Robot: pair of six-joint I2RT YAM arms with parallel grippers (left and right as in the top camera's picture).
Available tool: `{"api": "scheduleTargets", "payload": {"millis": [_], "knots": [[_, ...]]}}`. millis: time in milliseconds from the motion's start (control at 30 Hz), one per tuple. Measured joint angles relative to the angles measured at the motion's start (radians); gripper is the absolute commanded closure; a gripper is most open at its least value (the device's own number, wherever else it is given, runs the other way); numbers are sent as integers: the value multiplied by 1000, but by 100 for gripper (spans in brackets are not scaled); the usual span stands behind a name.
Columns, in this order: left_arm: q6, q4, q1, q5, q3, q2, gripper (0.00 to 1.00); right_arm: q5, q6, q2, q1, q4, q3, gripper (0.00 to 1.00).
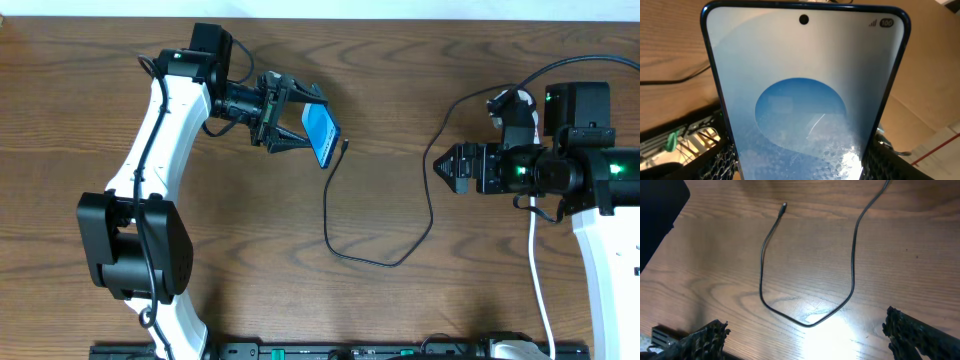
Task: Plug charger to phone and switch on socket
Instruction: 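Lift the phone upright with the left gripper, bottom edge facing right, then move the right gripper to the phone and grasp its side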
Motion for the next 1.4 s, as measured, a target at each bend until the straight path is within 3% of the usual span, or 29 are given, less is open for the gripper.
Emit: {"api": "scheduleTargets", "payload": {"millis": [567, 867, 1400], "knots": [[-164, 2, 65, 29, 0, 0, 37, 0, 60, 37, 0, 3, -8, 1], [-249, 79, 111, 25, 0, 0, 37, -1, 101, 92, 16, 7, -10, 1], [-281, 93, 114, 26, 0, 0, 37, -6, 113, 108, 113, 62, -10, 1]]}}
